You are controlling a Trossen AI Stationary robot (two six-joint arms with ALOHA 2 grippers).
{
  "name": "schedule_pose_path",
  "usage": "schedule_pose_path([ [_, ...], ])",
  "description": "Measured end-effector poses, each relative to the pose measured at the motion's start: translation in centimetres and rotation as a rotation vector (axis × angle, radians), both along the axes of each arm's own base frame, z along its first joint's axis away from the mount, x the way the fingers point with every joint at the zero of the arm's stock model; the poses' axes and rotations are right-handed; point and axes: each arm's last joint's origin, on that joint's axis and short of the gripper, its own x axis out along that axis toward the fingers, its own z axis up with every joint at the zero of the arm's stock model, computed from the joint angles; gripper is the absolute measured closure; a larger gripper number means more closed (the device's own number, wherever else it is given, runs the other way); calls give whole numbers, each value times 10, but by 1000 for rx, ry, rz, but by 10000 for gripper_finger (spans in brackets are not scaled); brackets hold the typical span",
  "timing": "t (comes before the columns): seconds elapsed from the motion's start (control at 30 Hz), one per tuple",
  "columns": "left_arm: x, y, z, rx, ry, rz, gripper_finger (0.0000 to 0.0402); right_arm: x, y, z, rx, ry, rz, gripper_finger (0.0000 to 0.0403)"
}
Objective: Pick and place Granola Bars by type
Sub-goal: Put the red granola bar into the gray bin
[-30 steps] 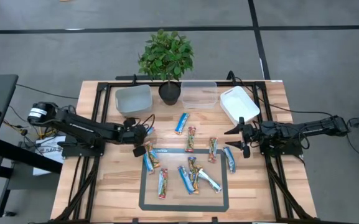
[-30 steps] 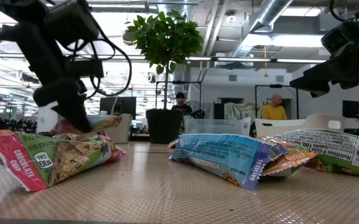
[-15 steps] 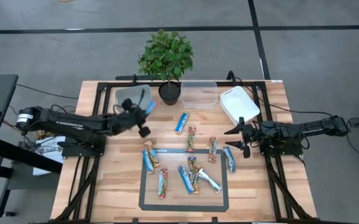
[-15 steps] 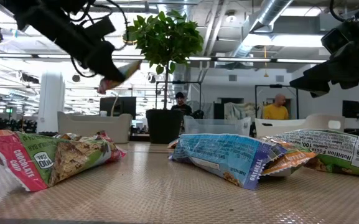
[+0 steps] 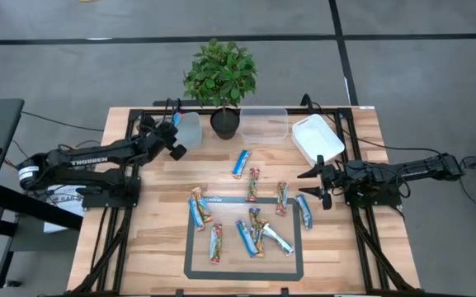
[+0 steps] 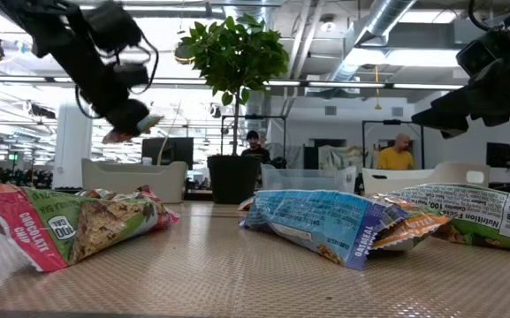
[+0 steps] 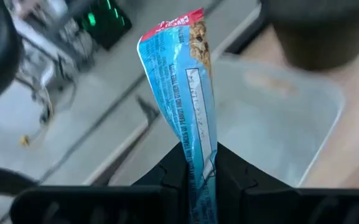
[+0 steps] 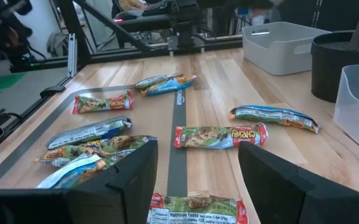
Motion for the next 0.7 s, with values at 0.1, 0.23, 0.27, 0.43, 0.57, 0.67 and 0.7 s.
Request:
schedule_pose_path([
  [0.1, 1, 6, -10, -56, 47, 11, 360, 0, 0, 0, 0, 0, 0, 184],
  [0.23, 6, 13, -22, -88, 91, 28, 360, 0, 0, 0, 0, 0, 0, 184],
  [0.27, 7, 15, -25, -100, 97, 28, 360, 0, 0, 0, 0, 0, 0, 184],
  [0.43, 13, 21, -33, -151, 78, -9, 354, 0, 0, 0, 0, 0, 0, 184],
  [0.57, 14, 22, -33, -137, 89, -28, 325, 0, 0, 0, 0, 0, 0, 184],
  [0.67, 14, 22, -32, -135, 91, -29, 294, 0, 0, 0, 0, 0, 0, 184],
  [0.7, 14, 22, -32, -135, 90, -29, 284, 0, 0, 0, 0, 0, 0, 184],
])
